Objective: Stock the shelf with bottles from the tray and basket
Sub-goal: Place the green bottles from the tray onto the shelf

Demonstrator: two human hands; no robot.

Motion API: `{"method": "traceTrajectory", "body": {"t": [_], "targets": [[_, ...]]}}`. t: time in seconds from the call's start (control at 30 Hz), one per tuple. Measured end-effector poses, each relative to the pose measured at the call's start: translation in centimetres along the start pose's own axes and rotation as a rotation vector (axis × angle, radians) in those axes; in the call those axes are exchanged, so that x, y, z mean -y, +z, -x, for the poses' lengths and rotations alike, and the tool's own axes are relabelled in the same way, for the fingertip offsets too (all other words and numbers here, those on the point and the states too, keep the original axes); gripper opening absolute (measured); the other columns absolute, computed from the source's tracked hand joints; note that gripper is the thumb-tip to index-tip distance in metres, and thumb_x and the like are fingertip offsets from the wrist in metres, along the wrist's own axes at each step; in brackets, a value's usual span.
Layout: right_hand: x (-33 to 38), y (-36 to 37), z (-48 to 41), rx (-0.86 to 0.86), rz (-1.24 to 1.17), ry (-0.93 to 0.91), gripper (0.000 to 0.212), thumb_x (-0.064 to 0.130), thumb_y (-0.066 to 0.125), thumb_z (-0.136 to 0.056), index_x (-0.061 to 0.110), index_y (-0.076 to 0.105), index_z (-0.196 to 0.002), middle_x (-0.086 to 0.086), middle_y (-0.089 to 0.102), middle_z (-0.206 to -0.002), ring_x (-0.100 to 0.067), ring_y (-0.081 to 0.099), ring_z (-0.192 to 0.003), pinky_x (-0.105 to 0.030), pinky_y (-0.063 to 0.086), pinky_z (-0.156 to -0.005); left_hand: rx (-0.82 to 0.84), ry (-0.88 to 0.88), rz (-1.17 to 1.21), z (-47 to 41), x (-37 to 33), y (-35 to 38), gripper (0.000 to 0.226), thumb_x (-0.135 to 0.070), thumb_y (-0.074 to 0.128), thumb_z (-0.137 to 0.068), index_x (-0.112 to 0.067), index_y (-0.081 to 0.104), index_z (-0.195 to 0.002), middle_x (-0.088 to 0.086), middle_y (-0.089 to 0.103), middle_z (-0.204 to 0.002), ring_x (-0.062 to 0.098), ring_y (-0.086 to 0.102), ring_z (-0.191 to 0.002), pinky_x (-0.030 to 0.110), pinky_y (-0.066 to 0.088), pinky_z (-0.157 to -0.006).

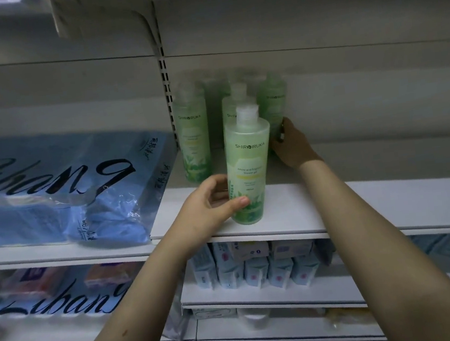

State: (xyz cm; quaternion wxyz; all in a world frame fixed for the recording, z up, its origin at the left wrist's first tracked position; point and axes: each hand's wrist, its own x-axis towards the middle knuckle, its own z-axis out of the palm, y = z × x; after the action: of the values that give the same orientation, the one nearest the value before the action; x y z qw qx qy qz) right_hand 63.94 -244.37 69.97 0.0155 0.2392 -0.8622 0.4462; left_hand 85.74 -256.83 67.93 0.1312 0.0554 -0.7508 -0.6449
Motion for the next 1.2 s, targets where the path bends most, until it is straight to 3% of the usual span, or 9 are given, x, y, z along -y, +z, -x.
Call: {"method": "traceTrajectory", "body": {"t": [0.2, 0.43, 0.53, 0.77, 0.87, 0.97, 1.07, 1.2], "targets": [[-1.0, 0.2, -2.0, -0.016, 0.003, -0.018, 0.044, 0.019, 0.054, -0.098, 0.007, 0.039, -0.137, -0.014, 0.055, -0.136, -0.03, 0.052, -0.124, -0.024, 0.036, -0.088, 0.013, -0.017, 0.076, -0.2, -0.1, 0.0, 0.048, -0.015, 0.074, -0.072, -0.01, 0.058, -0.116, -0.003, 0.072, -0.105, 0.005, 0.068, -0.098, 0.017, 0.052, -0.082], [-1.5, 0.5, -3.3, -0.025, 0.012, -0.016, 0.046, 0.019, 0.057, -0.096, 0.009, 0.04, -0.138, -0.014, 0.053, -0.137, -0.03, 0.051, -0.125, -0.028, 0.037, -0.093, 0.016, -0.025, 0.081, -0.2, -0.2, -0.1, 0.052, -0.024, 0.075, -0.065, -0.014, 0.059, -0.114, -0.003, 0.072, -0.106, 0.008, 0.068, -0.101, 0.019, 0.052, -0.083], [-1.6, 0.5, -3.5, -0.038, 0.02, -0.021, 0.049, 0.023, 0.06, -0.093, 0.011, 0.042, -0.136, -0.016, 0.053, -0.131, -0.035, 0.054, -0.117, -0.039, 0.045, -0.097, 0.014, -0.025, 0.073, -0.2, -0.2, 0.0, 0.052, -0.023, 0.075, -0.065, -0.014, 0.059, -0.113, -0.002, 0.072, -0.107, 0.009, 0.068, -0.102, 0.02, 0.052, -0.084], [-2.5, 0.9, -2.3, 0.02, 0.185, 0.052, 0.047, 0.027, 0.063, -0.092, 0.001, 0.045, -0.126, -0.023, 0.052, -0.127, -0.036, 0.055, -0.11, -0.028, 0.038, -0.079, 0.007, -0.011, 0.063, -0.1, -0.3, 0.0, 0.05, -0.017, 0.077, -0.069, -0.013, 0.058, -0.115, -0.001, 0.07, -0.111, 0.007, 0.067, -0.102, 0.017, 0.051, -0.084], [-2.2, 0.2, -0.9, 0.069, 0.21, 0.117, 0.065, 0.032, 0.06, -0.094, 0.006, 0.03, -0.144, -0.022, 0.041, -0.142, -0.036, 0.047, -0.125, -0.032, 0.039, -0.092, 0.024, 0.01, 0.069, -0.2, 0.0, -0.2, 0.046, -0.011, 0.076, -0.076, -0.012, 0.058, -0.117, 0.001, 0.068, -0.115, 0.008, 0.066, -0.105, 0.017, 0.052, -0.086], [-2.2, -1.0, 1.6, 0.044, 0.154, 0.169, 0.085, 0.036, 0.064, -0.091, 0.013, 0.012, -0.155, -0.013, 0.027, -0.157, -0.03, 0.036, -0.14, -0.04, 0.033, -0.113, 0.048, 0.029, 0.054, -0.3, 0.3, -0.5, 0.058, -0.03, 0.079, -0.067, -0.017, 0.057, -0.119, -0.002, 0.068, -0.118, 0.009, 0.064, -0.11, 0.026, 0.051, -0.096], [-1.9, -2.1, 6.0, -0.063, 0.022, 0.187, 0.077, 0.028, 0.065, -0.092, 0.013, 0.023, -0.153, -0.013, 0.036, -0.153, -0.026, 0.041, -0.137, -0.035, 0.036, -0.11, 0.056, 0.056, 0.036, -0.2, 0.3, -0.7, 0.064, -0.037, 0.077, -0.064, -0.023, 0.053, -0.122, -0.006, 0.064, -0.122, 0.004, 0.062, -0.111, 0.027, 0.05, -0.098], [-0.6, -3.3, 13.0, -0.206, -0.028, 0.17, 0.06, 0.031, 0.06, -0.095, 0.011, 0.037, -0.147, -0.008, 0.045, -0.147, -0.021, 0.045, -0.134, -0.031, 0.038, -0.105, -0.013, 0.079, 0.131, 0.3, 0.2, -0.6, 0.088, -0.03, 0.076, -0.069, -0.02, 0.031, -0.143, -0.001, 0.053, -0.132, 0.007, 0.057, -0.116, 0.023, 0.05, -0.093]]}}
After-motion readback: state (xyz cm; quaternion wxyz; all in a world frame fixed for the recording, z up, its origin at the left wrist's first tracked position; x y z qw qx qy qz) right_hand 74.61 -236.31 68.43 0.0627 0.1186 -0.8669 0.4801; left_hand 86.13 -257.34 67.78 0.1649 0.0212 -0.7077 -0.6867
